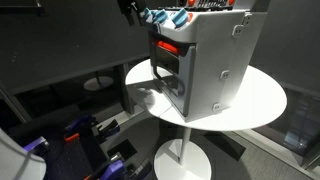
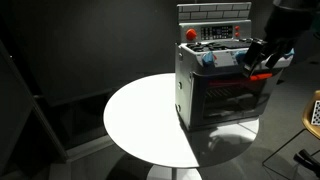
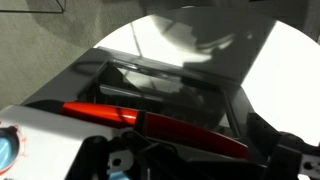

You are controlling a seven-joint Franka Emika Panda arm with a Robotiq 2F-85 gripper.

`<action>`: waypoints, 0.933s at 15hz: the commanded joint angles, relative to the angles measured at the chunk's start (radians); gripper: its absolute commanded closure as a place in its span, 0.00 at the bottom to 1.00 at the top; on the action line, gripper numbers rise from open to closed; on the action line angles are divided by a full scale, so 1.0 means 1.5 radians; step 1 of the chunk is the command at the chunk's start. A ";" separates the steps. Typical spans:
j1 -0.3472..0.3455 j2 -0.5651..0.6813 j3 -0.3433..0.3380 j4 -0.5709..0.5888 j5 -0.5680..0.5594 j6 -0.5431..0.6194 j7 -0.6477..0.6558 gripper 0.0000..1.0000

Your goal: Turn the top right orange button on the stove

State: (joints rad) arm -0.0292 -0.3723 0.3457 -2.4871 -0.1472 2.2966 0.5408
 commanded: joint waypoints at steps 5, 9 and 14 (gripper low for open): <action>0.018 -0.001 -0.018 0.012 -0.010 -0.007 0.009 0.00; 0.027 -0.016 -0.021 0.046 -0.010 -0.016 0.007 0.00; 0.005 -0.033 -0.016 0.100 -0.055 -0.017 0.026 0.00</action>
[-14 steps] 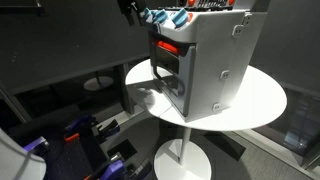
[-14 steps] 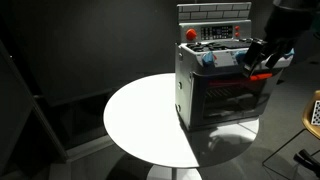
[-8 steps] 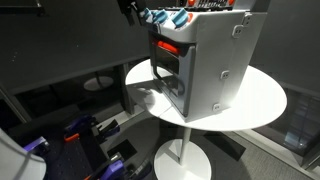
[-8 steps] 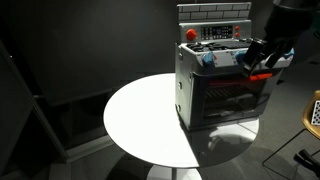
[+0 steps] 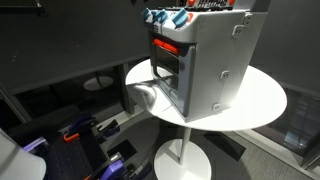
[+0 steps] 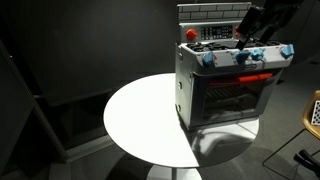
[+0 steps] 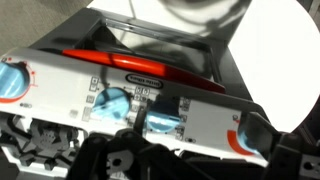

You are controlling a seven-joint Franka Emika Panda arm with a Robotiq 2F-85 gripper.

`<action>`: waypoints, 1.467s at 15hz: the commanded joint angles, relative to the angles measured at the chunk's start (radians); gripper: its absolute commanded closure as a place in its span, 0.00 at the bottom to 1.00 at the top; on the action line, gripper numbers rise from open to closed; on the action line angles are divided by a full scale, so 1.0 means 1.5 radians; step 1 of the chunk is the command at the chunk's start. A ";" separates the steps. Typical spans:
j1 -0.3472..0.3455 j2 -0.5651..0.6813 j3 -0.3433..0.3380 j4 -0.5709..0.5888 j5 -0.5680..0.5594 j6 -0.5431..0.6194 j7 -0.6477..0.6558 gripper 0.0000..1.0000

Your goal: Turn the top right orange button on the stove

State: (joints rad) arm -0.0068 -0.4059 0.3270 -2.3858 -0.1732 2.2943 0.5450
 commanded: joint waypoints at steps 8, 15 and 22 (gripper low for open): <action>-0.090 0.005 -0.006 0.079 -0.214 0.001 0.126 0.00; -0.117 0.047 -0.050 0.104 -0.327 0.007 0.205 0.00; -0.104 0.127 -0.109 0.171 -0.383 -0.001 0.243 0.00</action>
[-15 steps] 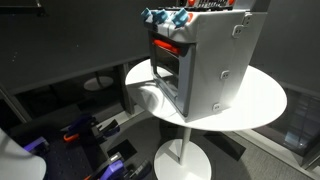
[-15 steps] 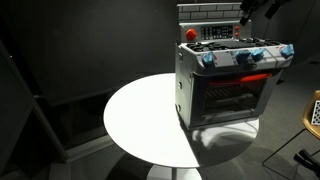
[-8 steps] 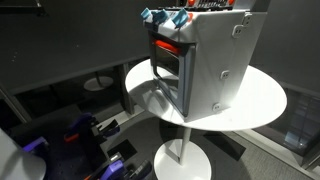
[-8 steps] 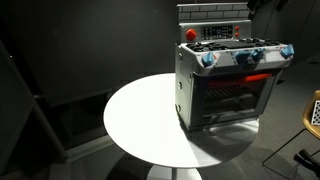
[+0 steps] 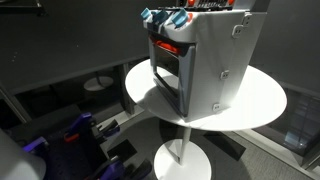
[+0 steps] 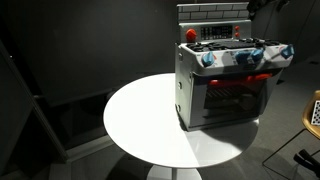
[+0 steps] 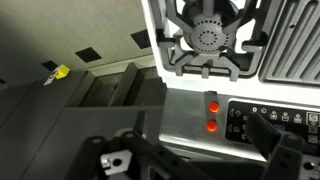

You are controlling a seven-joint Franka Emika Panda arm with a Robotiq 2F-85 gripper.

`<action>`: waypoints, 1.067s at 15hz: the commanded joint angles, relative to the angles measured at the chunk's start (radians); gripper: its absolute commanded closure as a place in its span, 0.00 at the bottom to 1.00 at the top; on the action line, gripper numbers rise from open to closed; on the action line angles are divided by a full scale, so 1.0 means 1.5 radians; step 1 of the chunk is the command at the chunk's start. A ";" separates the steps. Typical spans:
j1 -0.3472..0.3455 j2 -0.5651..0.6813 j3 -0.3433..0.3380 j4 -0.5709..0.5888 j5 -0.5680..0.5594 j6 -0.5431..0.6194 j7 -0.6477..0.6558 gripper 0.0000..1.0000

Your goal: Turn the top right orange button on the stove

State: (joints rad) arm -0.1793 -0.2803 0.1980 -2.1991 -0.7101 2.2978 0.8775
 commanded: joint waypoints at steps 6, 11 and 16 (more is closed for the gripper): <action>0.029 0.103 -0.061 0.103 -0.029 -0.011 0.019 0.00; 0.046 0.141 -0.085 0.136 -0.025 -0.014 0.017 0.00; 0.060 0.172 -0.105 0.157 -0.022 -0.016 0.016 0.00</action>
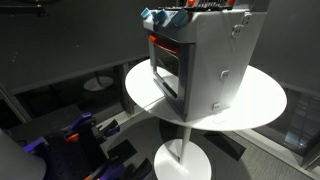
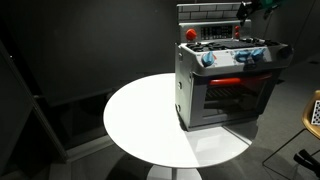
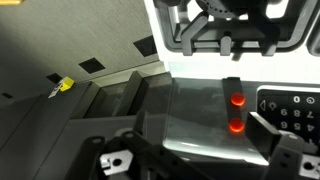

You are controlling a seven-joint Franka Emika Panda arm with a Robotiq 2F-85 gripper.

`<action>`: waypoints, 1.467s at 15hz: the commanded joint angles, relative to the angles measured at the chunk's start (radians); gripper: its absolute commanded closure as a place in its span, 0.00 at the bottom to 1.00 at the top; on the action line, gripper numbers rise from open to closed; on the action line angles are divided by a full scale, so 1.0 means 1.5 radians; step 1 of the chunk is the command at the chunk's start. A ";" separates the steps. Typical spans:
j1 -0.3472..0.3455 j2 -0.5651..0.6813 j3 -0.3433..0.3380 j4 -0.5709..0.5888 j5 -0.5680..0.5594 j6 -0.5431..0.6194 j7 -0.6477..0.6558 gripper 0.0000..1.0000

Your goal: Turn the top right orange button on the stove

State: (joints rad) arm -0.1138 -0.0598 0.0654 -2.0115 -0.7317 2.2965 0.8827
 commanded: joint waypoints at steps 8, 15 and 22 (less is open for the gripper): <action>0.031 0.061 -0.041 0.062 -0.002 -0.017 0.010 0.00; 0.035 0.079 -0.057 0.081 0.002 -0.018 0.005 0.00; 0.044 0.053 -0.054 0.064 0.070 -0.048 -0.024 0.00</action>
State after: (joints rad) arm -0.0692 0.0322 -0.0090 -1.9309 -0.7002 2.2732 0.8812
